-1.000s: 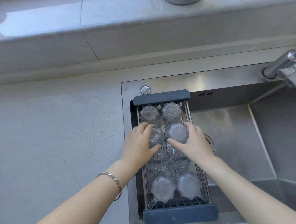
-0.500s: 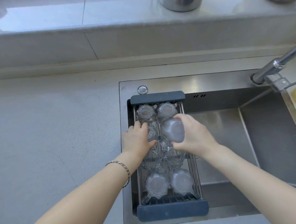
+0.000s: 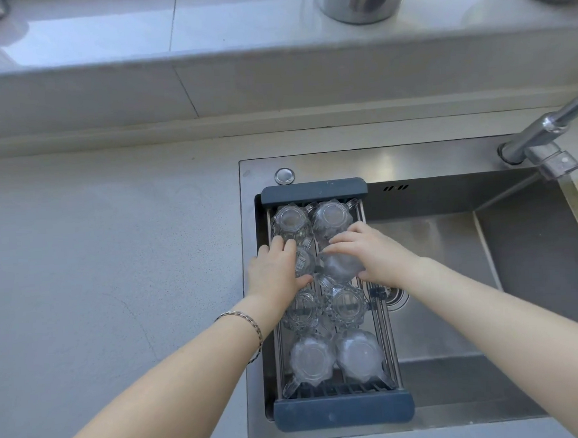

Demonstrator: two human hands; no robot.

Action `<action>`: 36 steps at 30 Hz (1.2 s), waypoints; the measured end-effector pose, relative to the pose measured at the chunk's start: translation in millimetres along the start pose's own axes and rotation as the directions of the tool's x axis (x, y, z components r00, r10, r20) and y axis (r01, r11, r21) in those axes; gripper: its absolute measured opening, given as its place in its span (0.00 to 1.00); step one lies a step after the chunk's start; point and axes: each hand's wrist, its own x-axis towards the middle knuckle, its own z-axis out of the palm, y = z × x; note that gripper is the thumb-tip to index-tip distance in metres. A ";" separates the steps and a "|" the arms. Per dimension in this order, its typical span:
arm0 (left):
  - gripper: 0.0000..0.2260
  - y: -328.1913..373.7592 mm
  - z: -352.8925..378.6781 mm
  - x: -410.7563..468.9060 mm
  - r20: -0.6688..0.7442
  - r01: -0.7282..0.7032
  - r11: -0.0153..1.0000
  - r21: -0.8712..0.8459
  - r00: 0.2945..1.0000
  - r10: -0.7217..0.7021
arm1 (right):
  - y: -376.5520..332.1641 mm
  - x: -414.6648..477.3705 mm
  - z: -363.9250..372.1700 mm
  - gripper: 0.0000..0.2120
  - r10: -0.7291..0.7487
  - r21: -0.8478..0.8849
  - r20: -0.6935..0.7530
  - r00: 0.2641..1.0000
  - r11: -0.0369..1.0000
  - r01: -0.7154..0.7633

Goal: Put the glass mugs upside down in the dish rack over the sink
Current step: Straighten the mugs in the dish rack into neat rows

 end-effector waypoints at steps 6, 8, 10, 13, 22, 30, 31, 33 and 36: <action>0.29 -1.0 2.2 0.2 -0.005 -0.009 1.000 -0.002 1.000 0.009 | -18.0 -17.8 36.7 0.31 0.403 0.528 -0.241 0.883 0.818 -0.229; 0.31 -3.1 4.2 -0.5 0.001 -0.024 1.000 -0.008 1.000 0.024 | -25.1 -16.7 44.2 0.36 0.556 0.664 -0.139 0.820 0.666 -0.340; 0.33 -7.0 5.4 -2.7 0.020 -0.038 0.998 -0.045 0.999 0.039 | -29.2 -11.7 48.2 0.38 0.611 0.704 -0.088 0.787 0.597 -0.385; 0.33 -15.4 4.1 -6.8 0.028 -0.024 0.982 -0.187 0.999 0.029 | -35.1 -6.3 51.2 0.35 0.700 0.750 -0.116 0.705 0.527 -0.400; 0.14 -30.2 4.9 -45.9 -0.238 -0.355 0.916 -0.186 0.921 0.308 | -36.3 -27.4 37.8 0.35 0.669 0.721 -0.035 0.743 0.532 -0.445; 0.20 10.1 16.5 -77.7 0.115 -0.210 0.972 0.109 0.974 0.197 | -66.2 -57.6 62.7 0.35 0.583 0.561 -0.015 0.812 0.677 -0.476; 0.19 9.0 15.5 -73.6 0.077 -0.251 0.957 0.146 0.967 0.242 | -66.2 -57.1 63.0 0.34 0.596 0.562 -0.027 0.803 0.673 -0.481; 0.22 4.3 13.4 -63.6 0.054 -0.370 0.891 0.261 0.928 0.369 | -66.0 -55.7 62.1 0.33 0.613 0.565 -0.028 0.790 0.662 -0.493; 0.29 0.9 12.9 -54.8 0.199 -0.516 0.792 0.326 0.856 0.476 | -67.4 -53.1 61.0 0.32 0.619 0.519 -0.027 0.785 0.680 -0.519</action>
